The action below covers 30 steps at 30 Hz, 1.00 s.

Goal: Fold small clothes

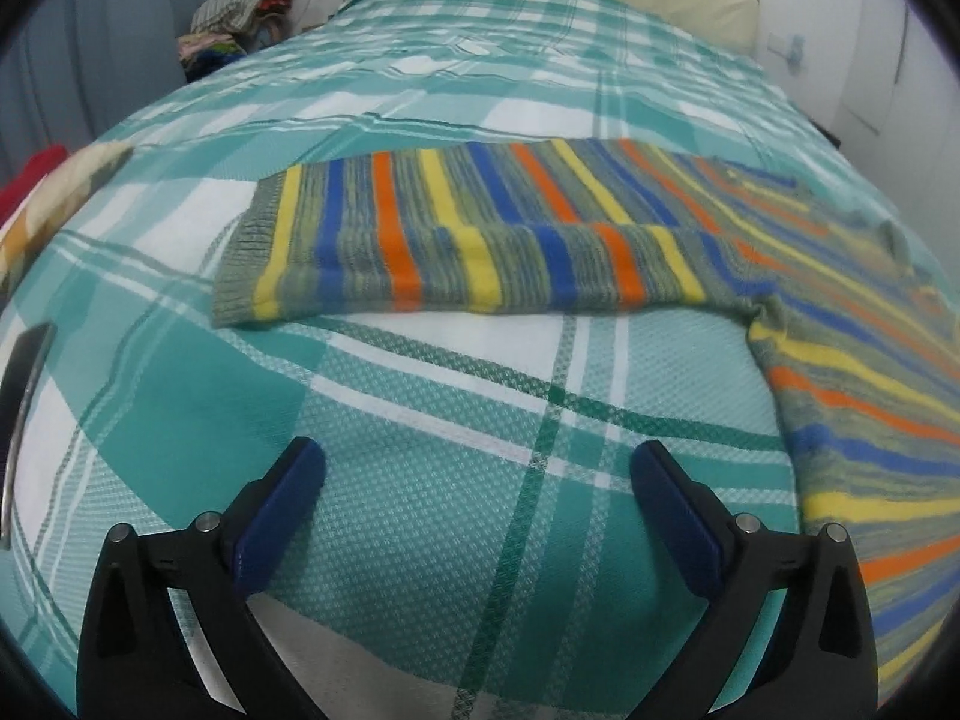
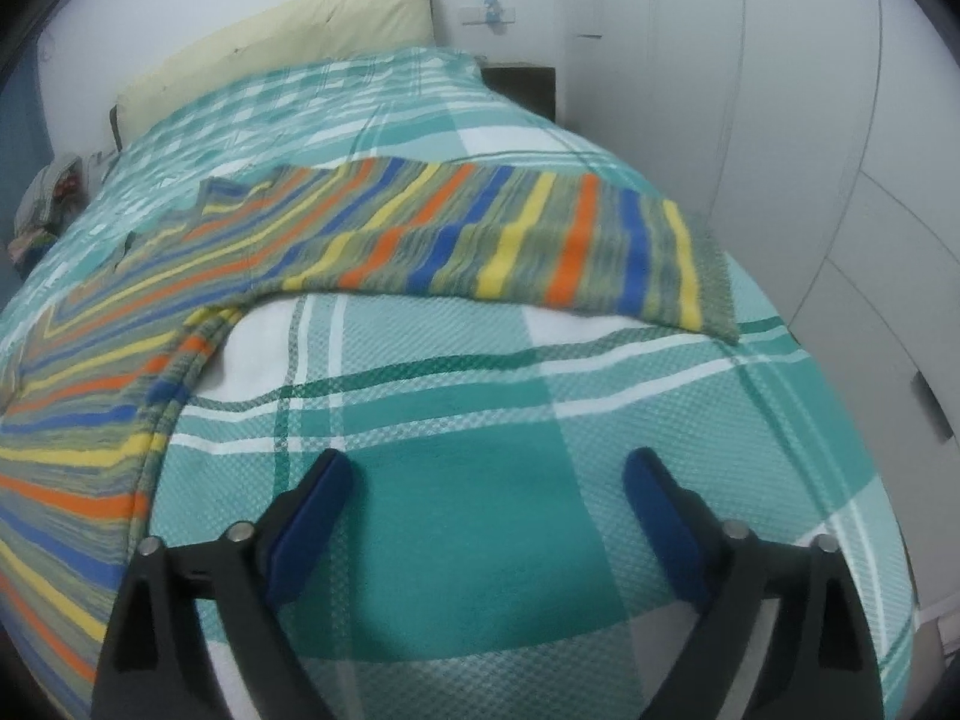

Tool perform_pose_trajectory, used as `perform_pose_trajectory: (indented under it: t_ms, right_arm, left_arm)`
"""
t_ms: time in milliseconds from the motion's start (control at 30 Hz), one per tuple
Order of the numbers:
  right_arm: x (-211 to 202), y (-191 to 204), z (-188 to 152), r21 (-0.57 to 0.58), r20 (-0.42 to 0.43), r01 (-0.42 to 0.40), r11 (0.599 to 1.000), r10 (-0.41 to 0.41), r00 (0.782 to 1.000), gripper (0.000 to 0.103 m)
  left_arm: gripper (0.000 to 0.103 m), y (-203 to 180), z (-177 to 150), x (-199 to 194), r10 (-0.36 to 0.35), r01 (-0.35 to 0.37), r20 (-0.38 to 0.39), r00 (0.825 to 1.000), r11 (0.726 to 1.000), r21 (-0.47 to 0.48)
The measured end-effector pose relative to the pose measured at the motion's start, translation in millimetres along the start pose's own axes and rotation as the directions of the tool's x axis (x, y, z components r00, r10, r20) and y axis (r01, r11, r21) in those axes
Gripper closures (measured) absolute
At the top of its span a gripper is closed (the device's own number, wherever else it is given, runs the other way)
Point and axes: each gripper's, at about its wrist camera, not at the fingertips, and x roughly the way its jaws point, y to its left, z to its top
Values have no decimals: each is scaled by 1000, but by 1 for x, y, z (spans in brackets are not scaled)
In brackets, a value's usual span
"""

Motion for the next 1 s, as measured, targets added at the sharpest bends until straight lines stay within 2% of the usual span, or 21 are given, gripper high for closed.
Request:
perform_pose_trajectory:
  t_ms: [133, 333, 1000]
  right_arm:
    - [4, 4, 0, -21, -16, -3, 1000, 3, 1000, 1]
    - [5, 6, -1, -25, -19, 0, 1000, -1, 1000, 0]
    - [8, 10, 0, -47, -31, 28, 998, -30, 999, 0]
  left_arm:
    - [0, -4, -1, 0, 23, -23, 5, 1000, 1000, 13]
    - [0, -7, -2, 3, 45, -45, 1, 999, 998, 32]
    - [0, -5, -3, 3, 32, -32, -3, 999, 999, 24]
